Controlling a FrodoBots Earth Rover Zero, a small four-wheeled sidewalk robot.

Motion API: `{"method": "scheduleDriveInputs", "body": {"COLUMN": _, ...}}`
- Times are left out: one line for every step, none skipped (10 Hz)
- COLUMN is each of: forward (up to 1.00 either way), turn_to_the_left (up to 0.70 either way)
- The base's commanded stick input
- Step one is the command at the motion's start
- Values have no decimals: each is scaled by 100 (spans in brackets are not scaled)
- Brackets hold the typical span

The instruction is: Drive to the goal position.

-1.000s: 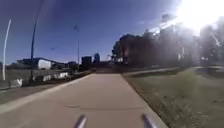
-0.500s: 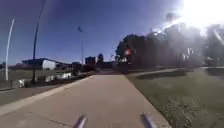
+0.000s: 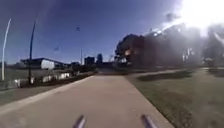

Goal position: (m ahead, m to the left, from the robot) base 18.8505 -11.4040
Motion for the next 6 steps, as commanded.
{"method": "scheduleDriveInputs", "body": {"forward": 100, "turn_to_the_left": 0}}
{"method": "scheduleDriveInputs", "body": {"forward": 100, "turn_to_the_left": 0}}
{"method": "scheduleDriveInputs", "body": {"forward": 100, "turn_to_the_left": 0}}
{"method": "scheduleDriveInputs", "body": {"forward": 100, "turn_to_the_left": 0}}
{"method": "scheduleDriveInputs", "body": {"forward": 100, "turn_to_the_left": 0}}
{"method": "scheduleDriveInputs", "body": {"forward": 100, "turn_to_the_left": 0}}
